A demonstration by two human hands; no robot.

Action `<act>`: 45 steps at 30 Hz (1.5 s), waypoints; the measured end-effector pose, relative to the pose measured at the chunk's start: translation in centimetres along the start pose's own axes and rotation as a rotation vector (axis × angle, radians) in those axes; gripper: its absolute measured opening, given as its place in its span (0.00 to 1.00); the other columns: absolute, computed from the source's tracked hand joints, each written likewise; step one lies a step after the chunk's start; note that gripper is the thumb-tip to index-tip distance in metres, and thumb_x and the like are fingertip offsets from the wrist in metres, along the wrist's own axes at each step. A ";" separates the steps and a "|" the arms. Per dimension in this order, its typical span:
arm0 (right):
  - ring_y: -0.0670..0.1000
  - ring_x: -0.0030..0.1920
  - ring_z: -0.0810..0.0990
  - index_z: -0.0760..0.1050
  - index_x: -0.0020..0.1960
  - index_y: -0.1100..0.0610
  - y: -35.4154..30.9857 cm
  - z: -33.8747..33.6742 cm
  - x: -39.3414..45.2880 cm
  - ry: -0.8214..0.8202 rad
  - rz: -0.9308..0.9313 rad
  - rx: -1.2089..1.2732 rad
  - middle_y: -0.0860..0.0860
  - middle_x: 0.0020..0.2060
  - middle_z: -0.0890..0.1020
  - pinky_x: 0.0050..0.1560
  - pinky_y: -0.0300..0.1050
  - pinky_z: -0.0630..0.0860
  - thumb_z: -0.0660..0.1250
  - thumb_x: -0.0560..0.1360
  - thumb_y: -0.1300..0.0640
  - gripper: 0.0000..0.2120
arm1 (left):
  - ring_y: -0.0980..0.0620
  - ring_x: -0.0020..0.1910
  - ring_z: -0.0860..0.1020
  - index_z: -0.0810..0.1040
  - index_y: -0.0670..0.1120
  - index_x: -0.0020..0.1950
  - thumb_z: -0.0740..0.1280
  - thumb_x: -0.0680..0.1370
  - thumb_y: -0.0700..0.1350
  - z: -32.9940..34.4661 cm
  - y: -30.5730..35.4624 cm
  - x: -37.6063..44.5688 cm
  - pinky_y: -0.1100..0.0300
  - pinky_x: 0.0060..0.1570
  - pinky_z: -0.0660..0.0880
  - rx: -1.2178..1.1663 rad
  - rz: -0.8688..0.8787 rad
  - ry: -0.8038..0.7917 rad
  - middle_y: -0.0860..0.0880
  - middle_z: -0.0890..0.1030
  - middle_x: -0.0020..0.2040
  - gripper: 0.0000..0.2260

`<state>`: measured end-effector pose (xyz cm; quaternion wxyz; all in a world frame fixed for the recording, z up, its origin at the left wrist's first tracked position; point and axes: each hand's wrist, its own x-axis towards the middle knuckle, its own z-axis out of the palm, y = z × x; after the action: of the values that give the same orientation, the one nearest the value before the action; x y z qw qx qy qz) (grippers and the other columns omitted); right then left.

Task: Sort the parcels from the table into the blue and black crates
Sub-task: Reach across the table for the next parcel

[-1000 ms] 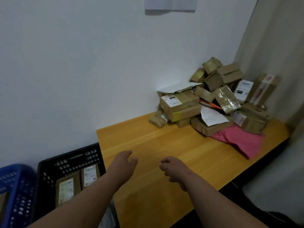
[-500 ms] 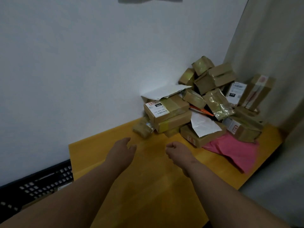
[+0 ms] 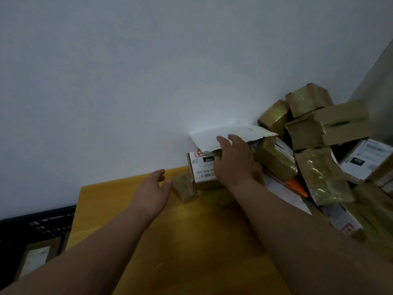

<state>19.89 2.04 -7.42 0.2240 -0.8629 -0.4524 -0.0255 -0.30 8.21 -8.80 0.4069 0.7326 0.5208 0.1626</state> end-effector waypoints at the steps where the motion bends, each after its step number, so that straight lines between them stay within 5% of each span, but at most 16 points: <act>1: 0.56 0.76 0.53 0.60 0.76 0.48 0.3 0.3 1.0 -0.047 -0.027 -0.053 0.54 0.76 0.58 0.75 0.55 0.51 0.63 0.75 0.55 0.30 | 0.48 0.69 0.70 0.65 0.47 0.75 0.61 0.82 0.50 0.2 0.2 0.1 0.55 0.65 0.67 -0.002 -0.012 0.012 0.49 0.71 0.71 0.22; 5: 0.57 0.78 0.45 0.64 0.74 0.42 1.6 1.5 3.9 -0.173 -0.071 -0.180 0.50 0.78 0.52 0.75 0.61 0.39 0.60 0.76 0.55 0.27 | 0.48 0.69 0.70 0.68 0.47 0.73 0.61 0.82 0.50 0.4 0.5 0.3 0.54 0.67 0.68 0.010 -0.067 0.062 0.48 0.71 0.71 0.20; 8: 0.55 0.75 0.56 0.75 0.64 0.42 2.4 1.7 5.1 -0.126 -0.016 -0.114 0.47 0.73 0.67 0.74 0.63 0.44 0.59 0.78 0.52 0.16 | 0.47 0.69 0.70 0.71 0.47 0.72 0.61 0.82 0.50 0.2 0.7 0.3 0.54 0.66 0.69 0.021 -0.095 0.093 0.47 0.73 0.70 0.19; 13: 0.53 0.58 0.76 0.78 0.57 0.50 1.5 -0.7 5.5 0.208 0.015 0.178 0.49 0.53 0.82 0.68 0.60 0.60 0.57 0.80 0.54 0.12 | 0.46 0.68 0.71 0.72 0.48 0.71 0.61 0.82 0.50 -0.1 1.5 0.0 0.53 0.65 0.69 -0.039 -0.097 0.130 0.47 0.73 0.69 0.17; 16: 0.49 0.43 0.76 0.73 0.51 0.55 0.1 -3.4 4.8 0.333 -0.003 0.466 0.45 0.41 0.78 0.49 0.46 0.71 0.55 0.82 0.56 0.08 | 0.48 0.66 0.72 0.71 0.49 0.71 0.61 0.82 0.50 -0.1 2.2 -0.3 0.54 0.64 0.70 -0.130 -0.079 0.152 0.49 0.74 0.69 0.17; 19: 0.42 0.35 0.71 0.67 0.48 0.55 -1.1 -6.0 3.7 0.407 0.106 0.743 0.43 0.36 0.72 0.32 0.36 0.64 0.56 0.81 0.57 0.04 | 0.49 0.66 0.71 0.70 0.49 0.72 0.61 0.81 0.52 -0.4 3.0 -0.8 0.57 0.60 0.67 -0.272 -0.071 0.164 0.49 0.73 0.69 0.19; 23: 0.49 0.42 0.79 0.72 0.44 0.53 -1.6 -7.7 0.9 0.208 0.320 1.086 0.50 0.41 0.79 0.38 0.41 0.75 0.61 0.79 0.54 0.06 | 0.48 0.67 0.70 0.67 0.52 0.74 0.62 0.79 0.58 -2.2 3.3 -2.2 0.54 0.61 0.67 -0.458 -0.086 0.135 0.49 0.71 0.71 0.24; 25: 0.61 0.50 0.82 0.75 0.45 0.54 -2.0 -7.9 -1.0 0.069 0.379 1.230 0.57 0.46 0.82 0.52 0.57 0.80 0.63 0.77 0.55 0.04 | 0.48 0.66 0.72 0.67 0.53 0.73 0.62 0.78 0.61 -3.5 2.8 -3.5 0.47 0.66 0.68 -0.538 -0.085 0.054 0.50 0.73 0.68 0.25; 27: 0.65 0.53 0.82 0.78 0.47 0.56 -2.9 -7.8 -3.1 -0.033 0.421 1.353 0.59 0.48 0.83 0.53 0.66 0.79 0.64 0.77 0.58 0.05 | 0.49 0.60 0.77 0.72 0.51 0.69 0.63 0.78 0.58 -4.7 1.9 -5.1 0.48 0.62 0.73 -0.600 -0.065 -0.012 0.50 0.79 0.61 0.21; 31: 0.62 0.51 0.84 0.78 0.53 0.60 -5.4 -7.0 -6.8 -0.112 0.439 1.472 0.60 0.49 0.84 0.52 0.63 0.80 0.64 0.78 0.61 0.07 | 0.45 0.48 0.84 0.79 0.44 0.59 0.66 0.79 0.42 -7.2 -0.1 -8.2 0.52 0.49 0.81 -0.686 -0.066 -0.062 0.45 0.85 0.49 0.09; 36: 0.54 0.42 0.86 0.80 0.50 0.57 -7.9 -6.4 -10.9 -0.114 0.410 1.475 0.54 0.42 0.86 0.38 0.51 0.83 0.64 0.79 0.61 0.06 | 0.41 0.49 0.83 0.79 0.43 0.56 0.65 0.79 0.37 -9.5 -2.9 -11.2 0.46 0.52 0.80 -0.742 -0.109 -0.057 0.41 0.84 0.50 0.07; 40: 0.60 0.50 0.85 0.77 0.59 0.58 -9.2 -5.6 -12.3 -0.185 0.430 1.507 0.58 0.51 0.85 0.52 0.63 0.80 0.63 0.80 0.59 0.10 | 0.42 0.47 0.84 0.78 0.43 0.58 0.65 0.79 0.36 -10.4 -4.4 -12.4 0.48 0.49 0.81 -0.767 -0.120 -0.019 0.42 0.84 0.49 0.09; 45: 0.60 0.50 0.85 0.74 0.62 0.56 -10.2 -3.5 -13.4 -0.384 0.378 1.437 0.57 0.52 0.84 0.52 0.64 0.80 0.64 0.79 0.60 0.12 | 0.44 0.46 0.84 0.78 0.45 0.55 0.65 0.79 0.37 -11.0 -5.7 -13.4 0.50 0.47 0.82 -0.819 -0.155 0.072 0.44 0.84 0.49 0.07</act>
<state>4.47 -4.75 -3.85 0.6479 -0.5572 -0.2337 0.4638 -16.56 1.62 -3.90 0.6573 0.4628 0.4804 0.3507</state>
